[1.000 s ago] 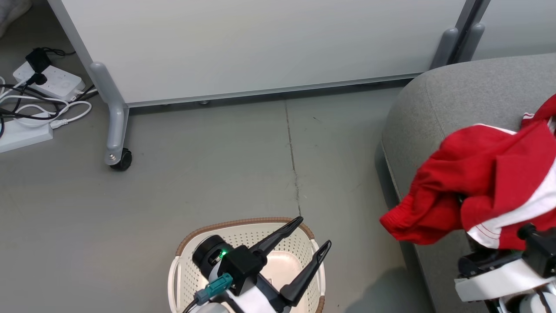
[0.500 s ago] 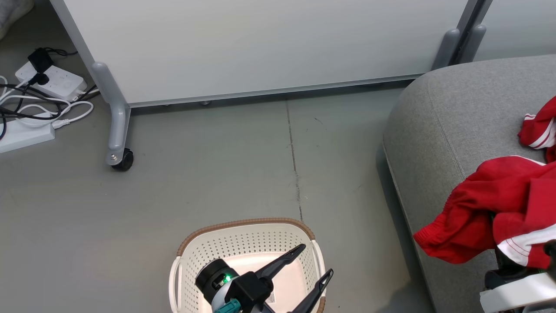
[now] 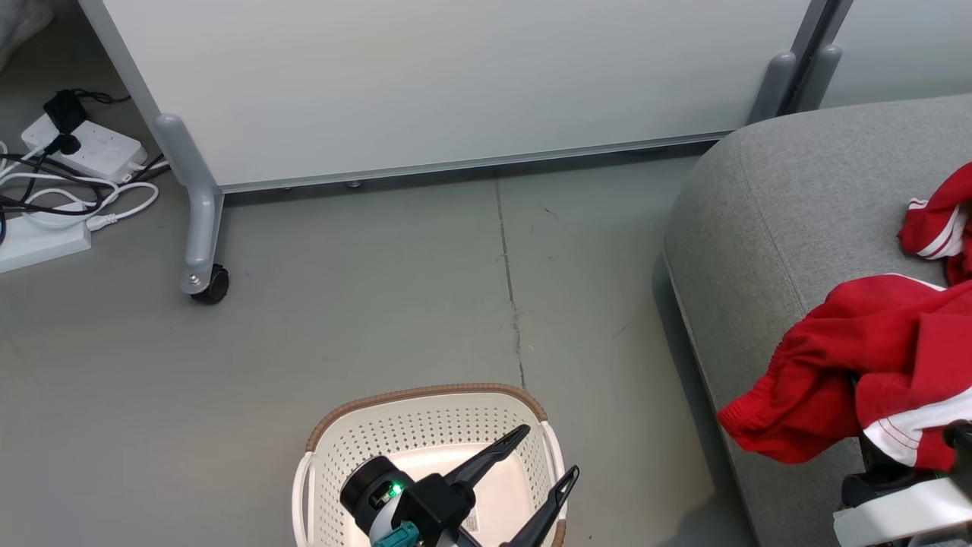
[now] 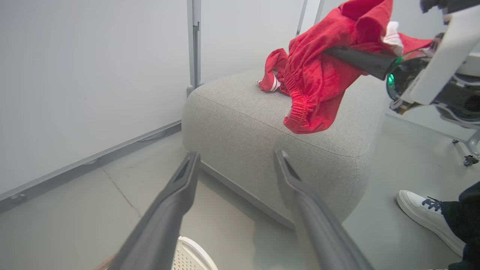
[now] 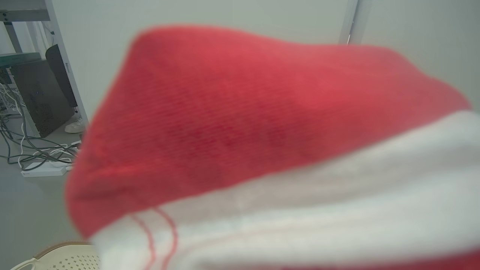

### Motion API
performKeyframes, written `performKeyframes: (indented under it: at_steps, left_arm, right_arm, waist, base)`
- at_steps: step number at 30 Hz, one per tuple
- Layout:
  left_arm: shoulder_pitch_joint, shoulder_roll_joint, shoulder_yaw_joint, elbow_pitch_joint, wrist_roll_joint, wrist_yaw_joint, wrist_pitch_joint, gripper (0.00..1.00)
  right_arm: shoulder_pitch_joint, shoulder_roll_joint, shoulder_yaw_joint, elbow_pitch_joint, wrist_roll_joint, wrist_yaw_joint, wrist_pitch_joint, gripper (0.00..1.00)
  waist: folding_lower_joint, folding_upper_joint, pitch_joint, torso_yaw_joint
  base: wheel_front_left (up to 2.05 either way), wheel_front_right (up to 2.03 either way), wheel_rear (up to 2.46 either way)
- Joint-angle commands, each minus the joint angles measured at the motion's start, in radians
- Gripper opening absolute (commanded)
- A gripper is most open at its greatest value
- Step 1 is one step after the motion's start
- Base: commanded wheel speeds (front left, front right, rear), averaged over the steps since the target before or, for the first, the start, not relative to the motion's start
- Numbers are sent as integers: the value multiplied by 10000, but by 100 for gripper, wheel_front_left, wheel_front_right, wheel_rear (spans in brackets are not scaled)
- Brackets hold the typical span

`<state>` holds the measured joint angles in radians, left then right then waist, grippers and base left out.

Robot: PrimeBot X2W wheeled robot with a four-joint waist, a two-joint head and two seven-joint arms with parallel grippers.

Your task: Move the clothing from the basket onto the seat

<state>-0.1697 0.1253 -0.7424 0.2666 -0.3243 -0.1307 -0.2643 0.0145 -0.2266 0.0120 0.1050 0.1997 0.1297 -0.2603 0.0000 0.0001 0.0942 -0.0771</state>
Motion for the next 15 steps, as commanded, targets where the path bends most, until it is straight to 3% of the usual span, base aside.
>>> performKeyframes:
  at_steps: [1, 15]
  left_arm:
    - [46, 37, 79, -33, 95, 6, -14, 100]
    - [-98, -53, 167, -136, 144, 6, -14, 100]
  right_arm:
    - [-13, -50, 5, -22, -5, 20, -63, 0]
    - [-198, -50, -17, -59, -19, 20, -63, 0]
  waist:
    - [0, -1, -14, -8]
    - [0, -1, 152, -539]
  base:
    - [0, 0, 0]
    - [0, 0, 0]
